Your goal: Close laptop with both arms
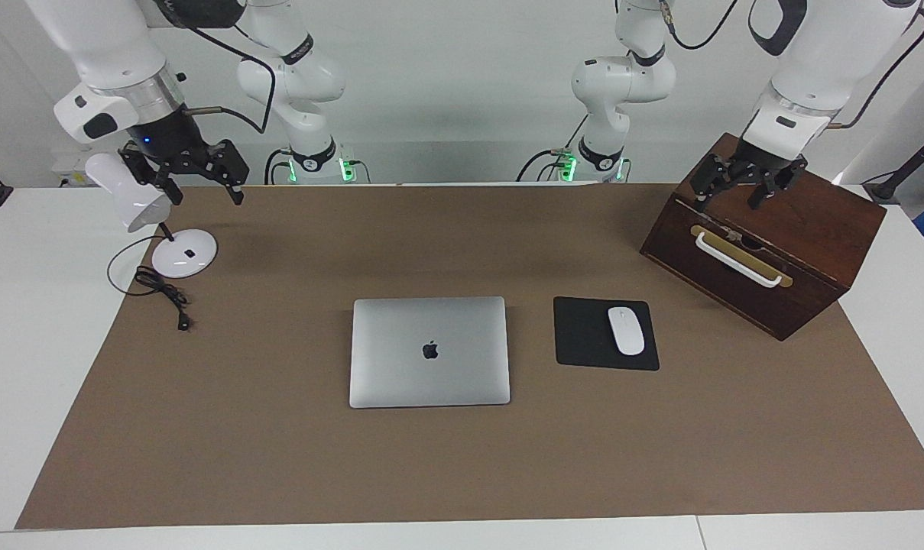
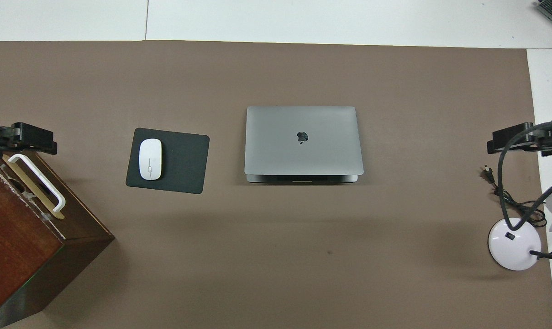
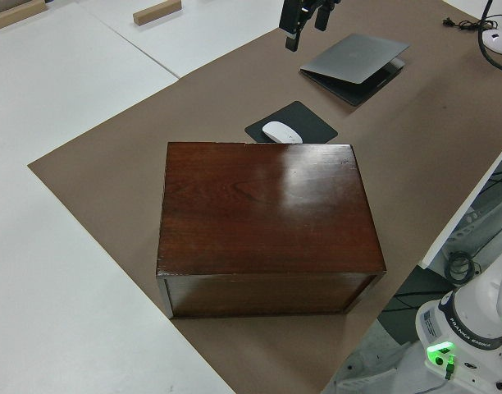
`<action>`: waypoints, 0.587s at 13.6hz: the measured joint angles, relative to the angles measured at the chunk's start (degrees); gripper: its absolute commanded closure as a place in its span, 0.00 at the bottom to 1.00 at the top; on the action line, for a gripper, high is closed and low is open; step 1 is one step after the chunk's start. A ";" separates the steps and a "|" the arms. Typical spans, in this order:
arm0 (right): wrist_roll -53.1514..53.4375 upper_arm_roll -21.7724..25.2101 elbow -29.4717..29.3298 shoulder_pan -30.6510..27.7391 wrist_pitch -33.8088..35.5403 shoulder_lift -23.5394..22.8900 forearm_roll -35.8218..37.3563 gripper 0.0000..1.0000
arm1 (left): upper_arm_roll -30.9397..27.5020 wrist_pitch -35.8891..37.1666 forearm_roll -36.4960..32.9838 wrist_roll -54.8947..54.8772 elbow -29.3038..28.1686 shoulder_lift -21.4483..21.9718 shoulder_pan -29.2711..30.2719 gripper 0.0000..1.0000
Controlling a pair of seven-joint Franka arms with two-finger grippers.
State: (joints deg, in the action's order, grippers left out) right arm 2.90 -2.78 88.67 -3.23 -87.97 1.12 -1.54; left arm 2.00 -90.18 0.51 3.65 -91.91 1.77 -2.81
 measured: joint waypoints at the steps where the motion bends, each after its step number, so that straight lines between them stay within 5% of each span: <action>1: 0.00 0.00 0.00 0.00 0.00 0.00 0.02 0.00 | 0.04 -0.15 -0.07 0.02 0.06 0.01 0.08 0.00; 8: 0.00 0.00 0.00 0.00 -0.03 0.00 0.80 0.00 | 0.07 -0.53 -0.24 0.03 0.13 0.47 2.55 0.00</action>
State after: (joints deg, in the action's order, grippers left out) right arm 2.90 -2.78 88.67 -3.23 -88.00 1.12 -0.73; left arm 2.07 -90.71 0.28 3.68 -91.78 2.24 -0.26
